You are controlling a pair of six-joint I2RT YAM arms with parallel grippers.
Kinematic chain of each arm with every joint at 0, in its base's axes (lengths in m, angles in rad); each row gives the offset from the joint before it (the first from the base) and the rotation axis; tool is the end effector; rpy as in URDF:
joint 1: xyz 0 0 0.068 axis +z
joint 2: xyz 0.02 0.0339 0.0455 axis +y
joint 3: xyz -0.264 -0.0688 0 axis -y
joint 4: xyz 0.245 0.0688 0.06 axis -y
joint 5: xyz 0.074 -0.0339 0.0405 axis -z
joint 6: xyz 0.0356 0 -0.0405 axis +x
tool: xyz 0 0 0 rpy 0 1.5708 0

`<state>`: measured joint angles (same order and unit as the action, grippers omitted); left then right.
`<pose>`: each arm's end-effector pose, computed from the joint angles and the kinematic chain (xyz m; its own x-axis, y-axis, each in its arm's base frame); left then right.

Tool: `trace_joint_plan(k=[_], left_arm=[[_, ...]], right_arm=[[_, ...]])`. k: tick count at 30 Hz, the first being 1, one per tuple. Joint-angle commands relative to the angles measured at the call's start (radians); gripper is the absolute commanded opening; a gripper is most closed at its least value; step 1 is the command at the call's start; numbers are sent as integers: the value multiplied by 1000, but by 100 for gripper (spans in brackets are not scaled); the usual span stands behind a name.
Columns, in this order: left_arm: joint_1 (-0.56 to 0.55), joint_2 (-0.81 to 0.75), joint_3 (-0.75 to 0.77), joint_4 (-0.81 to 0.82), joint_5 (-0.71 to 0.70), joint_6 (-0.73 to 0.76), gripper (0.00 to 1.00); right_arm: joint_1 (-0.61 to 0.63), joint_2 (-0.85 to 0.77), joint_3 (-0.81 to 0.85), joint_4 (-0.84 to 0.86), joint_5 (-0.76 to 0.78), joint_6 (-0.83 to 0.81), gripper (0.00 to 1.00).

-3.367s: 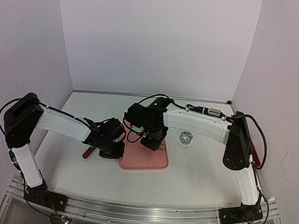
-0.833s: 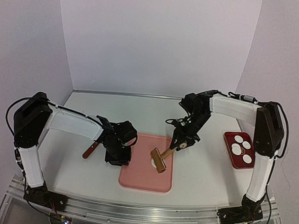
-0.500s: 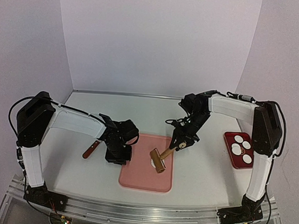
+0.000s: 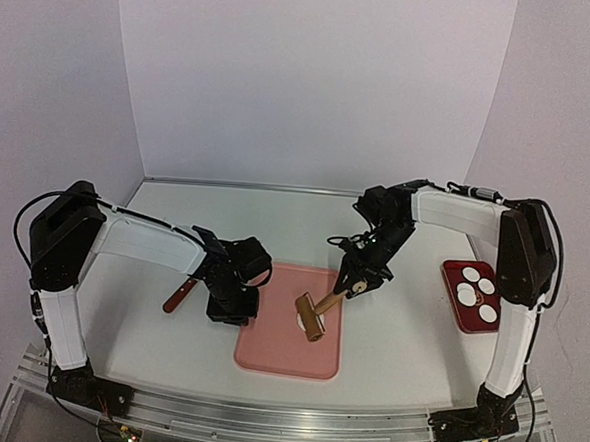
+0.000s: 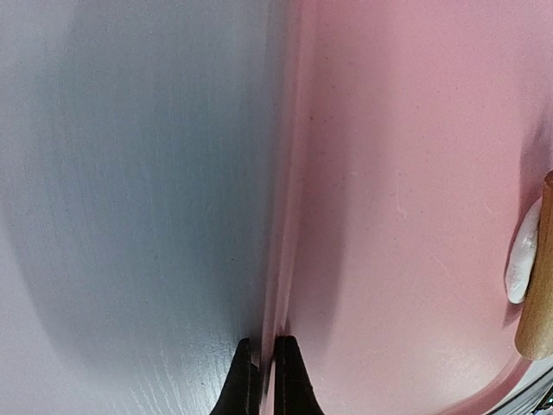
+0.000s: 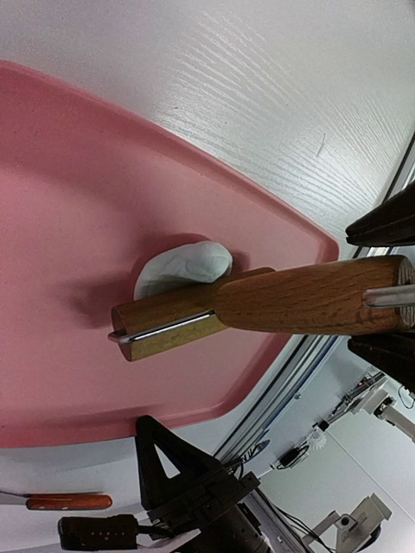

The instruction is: Roll out the dumpling wrappers from the dough

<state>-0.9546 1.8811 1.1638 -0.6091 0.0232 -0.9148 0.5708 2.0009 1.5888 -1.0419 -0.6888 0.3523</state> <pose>0.2023 -0.2871 0.1427 -0.9911 0.0288 -0.1297 0.0552 0.9771 -0.2055 0.3163 0.2300 0.2095 -0.9498 -0.2933 0.1085 -0.1616 0.7573 0.6327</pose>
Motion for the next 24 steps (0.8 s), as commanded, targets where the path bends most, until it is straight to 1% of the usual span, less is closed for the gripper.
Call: trace_joint_plan(k=[1,4,10,15,24], left_arm=[[-1,-1,-83,-32,-45,-51,0],[-1,-11,-94,-18,-48,-59,0],[-1,16,-59,0,-42,-33,0],[-1,33,-33,41,-26,11,0],[-1,62,2,46,6,20,0]], right_arm=[[-58,8,-107,23,354,62,0],[-76,-1,-133,23,357,43,0],[-74,38,-140,45,321,29,0],[-36,112,-120,53,273,6,0],[-21,138,-116,47,348,13,0]])
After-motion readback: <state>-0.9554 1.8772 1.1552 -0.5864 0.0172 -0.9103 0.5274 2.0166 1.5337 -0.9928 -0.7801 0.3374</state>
